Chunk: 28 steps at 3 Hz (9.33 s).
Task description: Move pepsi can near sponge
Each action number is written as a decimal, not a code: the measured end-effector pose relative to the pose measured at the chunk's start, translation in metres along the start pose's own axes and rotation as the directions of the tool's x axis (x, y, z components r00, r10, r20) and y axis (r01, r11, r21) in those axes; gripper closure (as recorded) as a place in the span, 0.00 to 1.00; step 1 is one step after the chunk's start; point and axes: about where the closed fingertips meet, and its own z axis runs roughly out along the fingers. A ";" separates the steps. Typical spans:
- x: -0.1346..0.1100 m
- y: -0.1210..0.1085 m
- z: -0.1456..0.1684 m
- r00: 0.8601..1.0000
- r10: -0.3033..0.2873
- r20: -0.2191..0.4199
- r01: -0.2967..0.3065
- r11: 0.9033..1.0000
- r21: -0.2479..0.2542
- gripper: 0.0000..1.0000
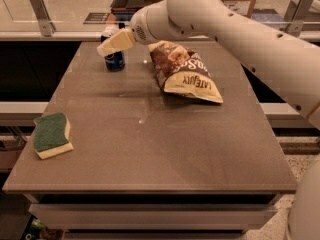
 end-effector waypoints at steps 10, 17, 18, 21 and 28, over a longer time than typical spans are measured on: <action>0.026 -0.023 0.094 0.990 0.044 0.137 -0.049 0.998 0.031 1.00; -0.005 0.067 -0.032 0.995 0.000 0.098 0.021 0.978 -0.206 1.00; -0.006 0.097 -0.046 0.998 -0.028 0.062 0.042 0.972 -0.229 1.00; 0.015 0.187 -0.061 0.996 -0.085 0.039 0.093 0.938 -0.334 1.00; 0.061 0.248 -0.070 0.986 -0.068 0.155 0.105 0.964 -0.245 0.58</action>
Offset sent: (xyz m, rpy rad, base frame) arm 0.0424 0.0307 -0.0565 0.0564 -0.0462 -0.0448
